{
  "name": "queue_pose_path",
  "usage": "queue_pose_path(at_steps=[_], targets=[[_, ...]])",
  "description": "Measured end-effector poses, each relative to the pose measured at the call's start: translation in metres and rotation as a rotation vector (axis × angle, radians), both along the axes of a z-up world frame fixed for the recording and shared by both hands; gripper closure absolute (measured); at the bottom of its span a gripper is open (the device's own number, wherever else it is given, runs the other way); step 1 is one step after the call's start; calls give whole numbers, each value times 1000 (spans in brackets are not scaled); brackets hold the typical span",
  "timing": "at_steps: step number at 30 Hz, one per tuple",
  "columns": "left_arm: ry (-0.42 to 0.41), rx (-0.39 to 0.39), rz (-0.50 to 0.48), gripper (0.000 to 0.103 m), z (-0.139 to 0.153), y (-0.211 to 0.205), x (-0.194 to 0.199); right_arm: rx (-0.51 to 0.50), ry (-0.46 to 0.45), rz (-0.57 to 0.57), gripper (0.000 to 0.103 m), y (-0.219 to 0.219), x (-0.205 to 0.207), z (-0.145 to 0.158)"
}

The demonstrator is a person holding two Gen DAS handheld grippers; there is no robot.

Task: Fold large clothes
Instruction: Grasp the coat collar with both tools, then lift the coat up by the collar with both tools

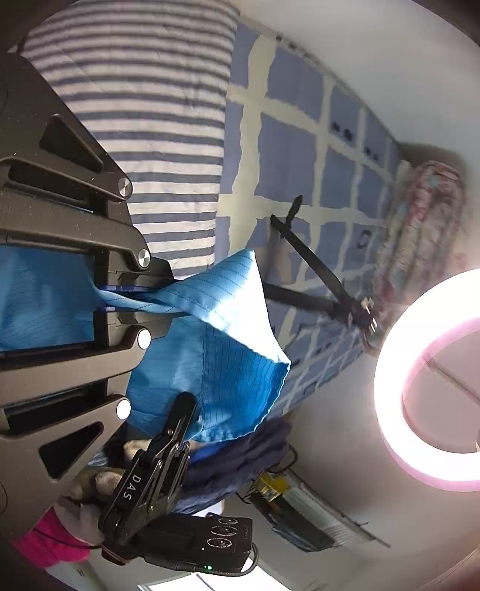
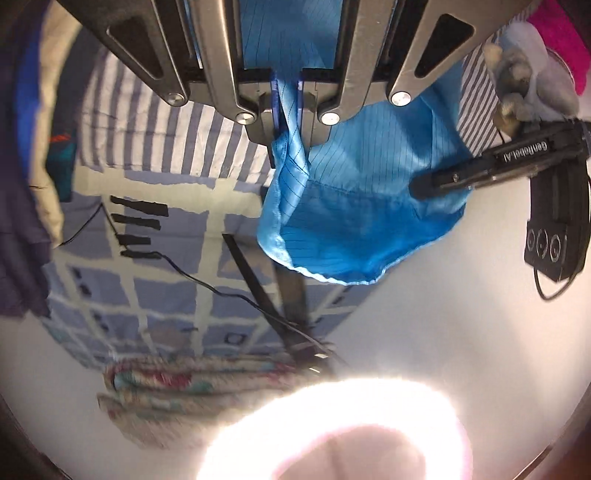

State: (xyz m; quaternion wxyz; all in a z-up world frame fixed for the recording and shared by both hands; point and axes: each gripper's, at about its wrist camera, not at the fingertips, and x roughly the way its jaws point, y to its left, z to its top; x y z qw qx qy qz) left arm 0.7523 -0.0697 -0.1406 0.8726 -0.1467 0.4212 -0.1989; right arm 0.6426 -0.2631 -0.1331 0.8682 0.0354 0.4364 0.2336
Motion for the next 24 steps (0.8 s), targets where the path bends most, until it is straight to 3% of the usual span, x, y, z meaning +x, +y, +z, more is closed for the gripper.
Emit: queue_pose_path(at_steps=[7,10,16,24], targets=[[-60,25,-59,101,45,-6,-106,-40,-50,58,101,-3,-107,58],[-57,29,-74,101,53,-9,-154,-48,-31,57,101,-12,-157,65],[-62,61,-108,101,40,-19,-245,-61,13,84,101,-22,-247,45],[-1,10,-101,101,-15,-11,-334,-67,69,123,101,-19,-339,-2]])
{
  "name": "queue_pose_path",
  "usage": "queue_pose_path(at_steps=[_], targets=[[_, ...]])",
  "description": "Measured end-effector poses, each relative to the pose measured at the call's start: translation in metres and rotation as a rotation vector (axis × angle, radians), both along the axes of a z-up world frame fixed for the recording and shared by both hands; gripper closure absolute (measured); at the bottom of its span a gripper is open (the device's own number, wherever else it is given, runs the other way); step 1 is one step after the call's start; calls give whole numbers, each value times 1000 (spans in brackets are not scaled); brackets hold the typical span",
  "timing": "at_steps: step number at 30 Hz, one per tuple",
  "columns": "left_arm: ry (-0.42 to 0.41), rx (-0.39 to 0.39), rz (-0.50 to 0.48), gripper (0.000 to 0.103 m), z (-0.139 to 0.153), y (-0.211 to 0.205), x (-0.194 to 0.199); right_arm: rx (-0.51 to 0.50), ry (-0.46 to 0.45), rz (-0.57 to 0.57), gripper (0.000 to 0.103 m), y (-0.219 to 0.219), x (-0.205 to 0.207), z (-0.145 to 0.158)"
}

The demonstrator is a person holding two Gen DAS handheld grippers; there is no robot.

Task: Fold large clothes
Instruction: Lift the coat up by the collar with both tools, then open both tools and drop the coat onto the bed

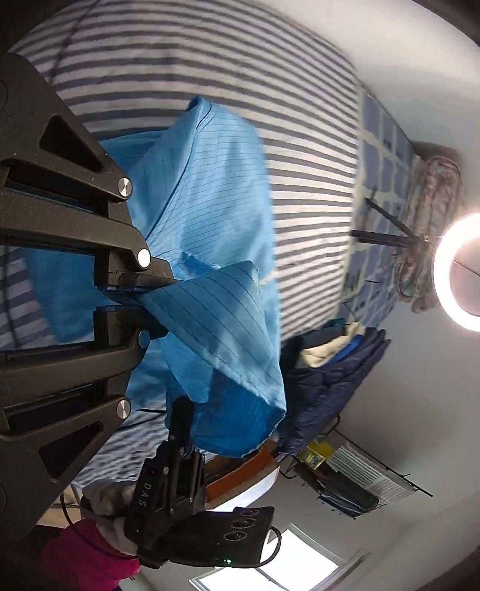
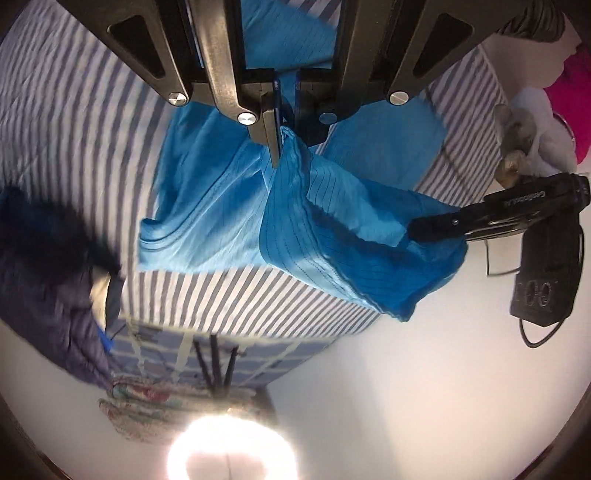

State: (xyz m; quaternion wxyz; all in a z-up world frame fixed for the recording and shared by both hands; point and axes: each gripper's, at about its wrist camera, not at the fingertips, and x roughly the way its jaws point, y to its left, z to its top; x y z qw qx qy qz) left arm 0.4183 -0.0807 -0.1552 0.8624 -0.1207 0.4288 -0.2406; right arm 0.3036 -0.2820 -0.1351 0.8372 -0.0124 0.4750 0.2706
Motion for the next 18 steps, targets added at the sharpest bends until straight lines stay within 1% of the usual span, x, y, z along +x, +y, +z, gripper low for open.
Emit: queue_pose_path(at_steps=[2,5,7,8,9,11,13,14,15,16,17,18], targets=[[15,21,1,101,-14,0,-17,1,18,13,101,3,-21,-13],[34,52,12,101,-30,4,-35,15,55,7,100,5,-37,-28],[74,87,3,101,-38,6,-45,-42,55,13,100,11,-49,-34],[80,96,-1,101,-39,7,-50,-54,50,5,95,10,-53,-32],[73,103,-4,98,-36,10,-59,-50,46,2,93,9,-57,-27],[52,110,-2,91,-24,17,-76,-21,32,-2,79,3,-68,-11],[30,106,1,82,-10,25,-89,-27,-13,-14,75,-5,-87,15],[8,105,6,75,2,31,-102,-31,-28,-16,73,-7,-94,22],[-11,101,8,73,12,37,-113,-34,-50,-16,72,-12,-104,37],[-26,96,9,73,20,41,-121,-33,-71,-16,71,-16,-116,52],[-54,90,10,73,35,48,-134,-31,-87,-15,68,-19,-124,63],[-72,91,16,73,44,53,-143,-26,-114,-13,66,-24,-139,82]])
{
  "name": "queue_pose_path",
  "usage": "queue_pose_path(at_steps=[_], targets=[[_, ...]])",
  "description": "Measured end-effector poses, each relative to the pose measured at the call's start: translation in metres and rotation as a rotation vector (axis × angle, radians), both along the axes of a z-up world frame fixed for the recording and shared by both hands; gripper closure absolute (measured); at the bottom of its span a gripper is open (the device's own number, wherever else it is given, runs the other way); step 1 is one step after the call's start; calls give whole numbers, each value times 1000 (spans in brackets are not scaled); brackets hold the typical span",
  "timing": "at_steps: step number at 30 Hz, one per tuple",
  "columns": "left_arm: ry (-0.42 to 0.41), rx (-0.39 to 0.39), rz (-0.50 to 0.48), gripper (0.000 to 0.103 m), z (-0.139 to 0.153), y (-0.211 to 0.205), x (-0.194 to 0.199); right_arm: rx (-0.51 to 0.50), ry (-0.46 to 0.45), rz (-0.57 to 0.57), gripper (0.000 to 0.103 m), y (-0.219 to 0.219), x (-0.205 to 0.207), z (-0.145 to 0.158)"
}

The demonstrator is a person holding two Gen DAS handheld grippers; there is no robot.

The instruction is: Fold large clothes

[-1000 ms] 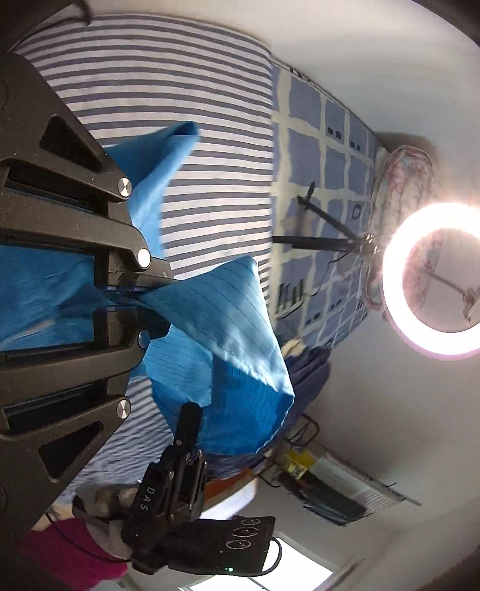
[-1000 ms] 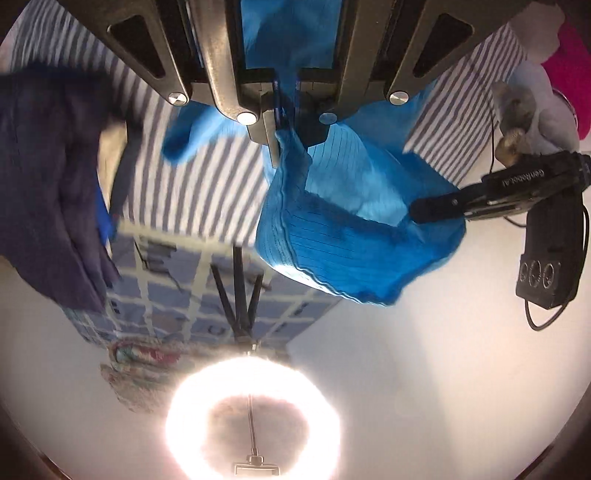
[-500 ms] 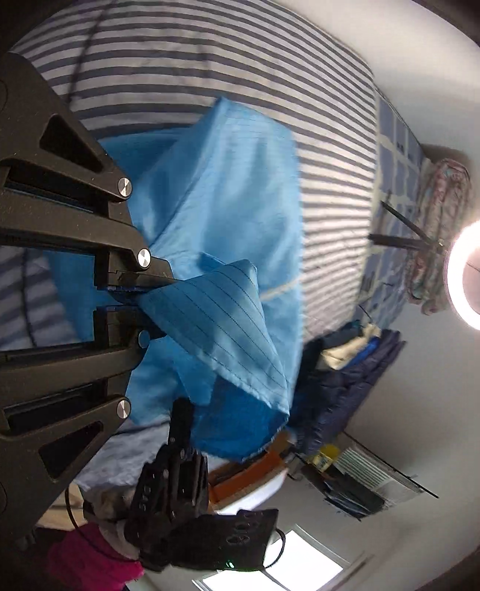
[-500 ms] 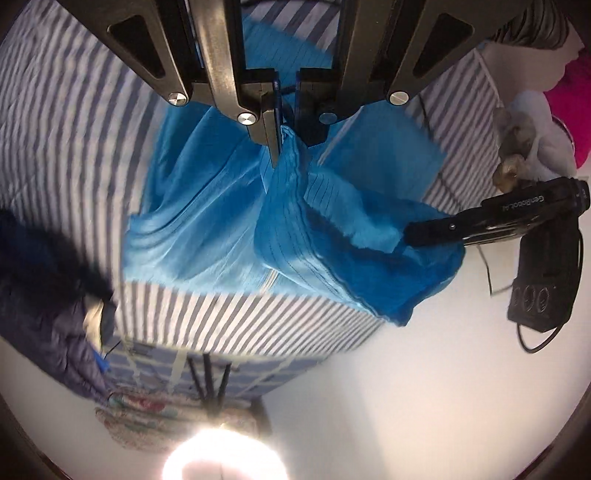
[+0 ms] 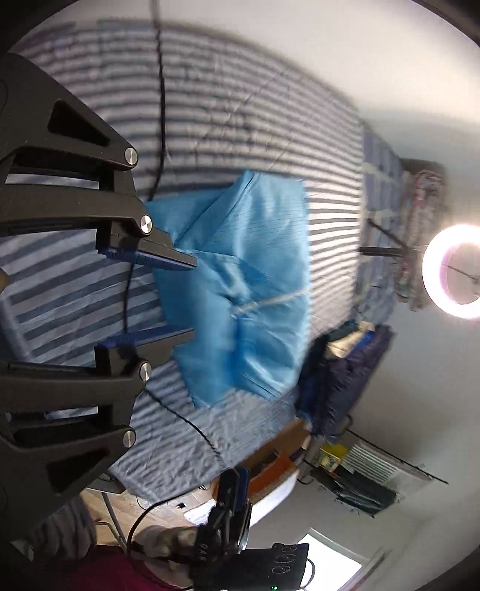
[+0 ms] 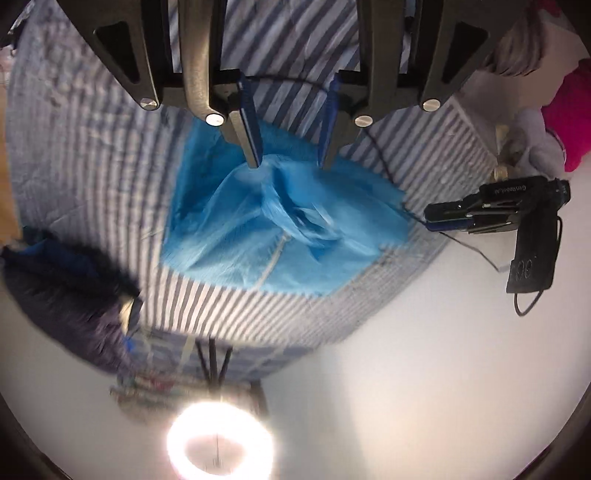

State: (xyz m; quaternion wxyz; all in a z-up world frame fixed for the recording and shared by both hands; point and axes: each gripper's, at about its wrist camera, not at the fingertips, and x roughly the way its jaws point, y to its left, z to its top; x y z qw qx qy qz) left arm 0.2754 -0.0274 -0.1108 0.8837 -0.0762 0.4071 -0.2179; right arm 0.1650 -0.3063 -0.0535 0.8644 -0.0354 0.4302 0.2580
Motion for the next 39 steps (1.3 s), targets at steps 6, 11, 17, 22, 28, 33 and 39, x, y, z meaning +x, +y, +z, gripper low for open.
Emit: queue_pose_path(at_steps=[6,11,17,22,28,33,39], targets=[[-100,-92,54,73,84,38,-62,-1,-156,4,58,-13,-69,93],[-189,-146,78,73,166,62,-104,-44,-316,15,53,-15,-123,170],[-298,-187,93,47,248,81,-146,-26,-466,11,44,-17,-165,245],[-275,-184,127,46,242,88,-138,-16,-462,-10,29,-22,-152,237],[-56,-222,171,45,149,90,-68,32,-280,-83,29,-40,-86,157],[113,-262,220,45,66,95,5,89,-125,-117,29,-56,-36,84],[291,-345,287,45,-37,104,84,221,54,-165,29,-67,38,-8]])
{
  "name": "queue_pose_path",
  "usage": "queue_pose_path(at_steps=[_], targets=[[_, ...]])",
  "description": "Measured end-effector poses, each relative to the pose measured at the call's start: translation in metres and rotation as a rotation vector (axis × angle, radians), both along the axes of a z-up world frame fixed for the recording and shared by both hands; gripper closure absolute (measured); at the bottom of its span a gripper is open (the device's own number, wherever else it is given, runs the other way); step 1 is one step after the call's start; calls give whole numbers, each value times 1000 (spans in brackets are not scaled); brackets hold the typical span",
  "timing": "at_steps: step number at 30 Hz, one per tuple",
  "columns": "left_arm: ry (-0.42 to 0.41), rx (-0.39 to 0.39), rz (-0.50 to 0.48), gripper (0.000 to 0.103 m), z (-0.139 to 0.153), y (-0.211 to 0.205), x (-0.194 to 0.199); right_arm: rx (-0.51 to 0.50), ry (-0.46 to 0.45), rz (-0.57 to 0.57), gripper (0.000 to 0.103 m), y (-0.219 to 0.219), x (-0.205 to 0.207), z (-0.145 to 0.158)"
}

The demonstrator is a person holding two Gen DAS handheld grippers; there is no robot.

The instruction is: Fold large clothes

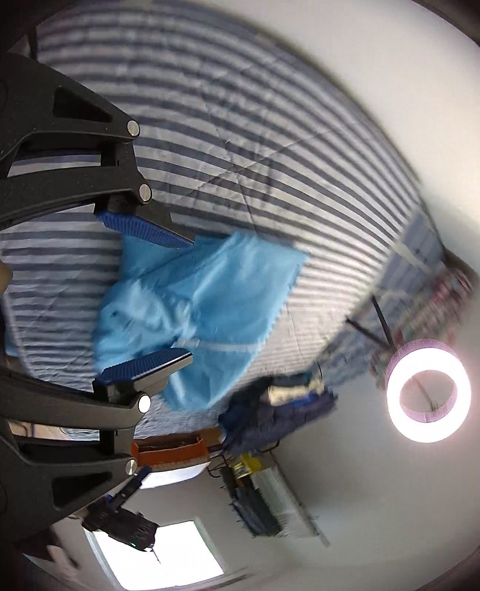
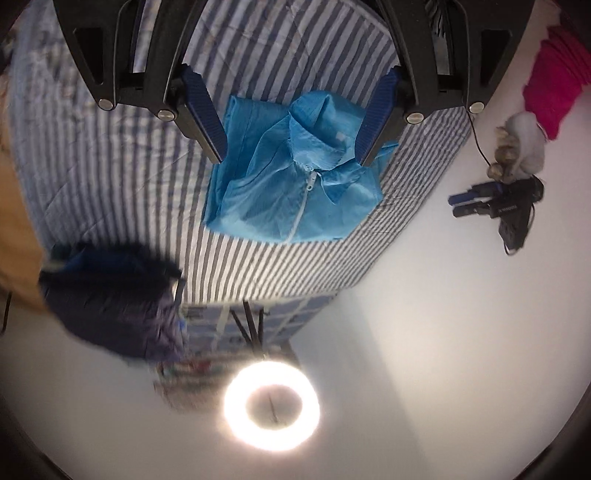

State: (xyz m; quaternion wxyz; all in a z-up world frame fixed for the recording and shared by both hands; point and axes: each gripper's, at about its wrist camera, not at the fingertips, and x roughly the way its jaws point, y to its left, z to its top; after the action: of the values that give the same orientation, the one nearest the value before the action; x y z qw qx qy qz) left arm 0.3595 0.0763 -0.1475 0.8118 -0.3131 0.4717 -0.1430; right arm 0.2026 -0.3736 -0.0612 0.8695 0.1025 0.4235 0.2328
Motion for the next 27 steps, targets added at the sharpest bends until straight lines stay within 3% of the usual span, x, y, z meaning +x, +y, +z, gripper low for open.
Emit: queue_pose_path(at_steps=[5,11,13,14,15,16,17,20,23,27], targets=[[116,-97,48,45,-72,2,48,85,98,-23,29,0,56,-65],[146,-104,29,46,-111,-17,77,202,197,-57,29,-3,102,-120],[132,-85,20,64,-111,-23,82,236,214,-69,29,-5,110,-129],[127,-64,17,84,-110,-26,82,257,221,-71,31,-6,112,-132],[117,-42,20,96,-107,-28,82,277,229,-68,35,-6,115,-135],[104,-33,20,97,-104,-29,82,285,235,-66,53,-6,113,-136],[80,-28,18,98,-100,-30,79,297,255,-55,78,-4,116,-139],[40,-11,-3,102,-86,-35,72,296,252,-42,101,0,111,-138],[16,-6,-15,102,-77,-36,61,284,232,-17,103,3,99,-134],[71,79,-36,102,-96,-38,49,230,275,-17,103,3,87,-161]])
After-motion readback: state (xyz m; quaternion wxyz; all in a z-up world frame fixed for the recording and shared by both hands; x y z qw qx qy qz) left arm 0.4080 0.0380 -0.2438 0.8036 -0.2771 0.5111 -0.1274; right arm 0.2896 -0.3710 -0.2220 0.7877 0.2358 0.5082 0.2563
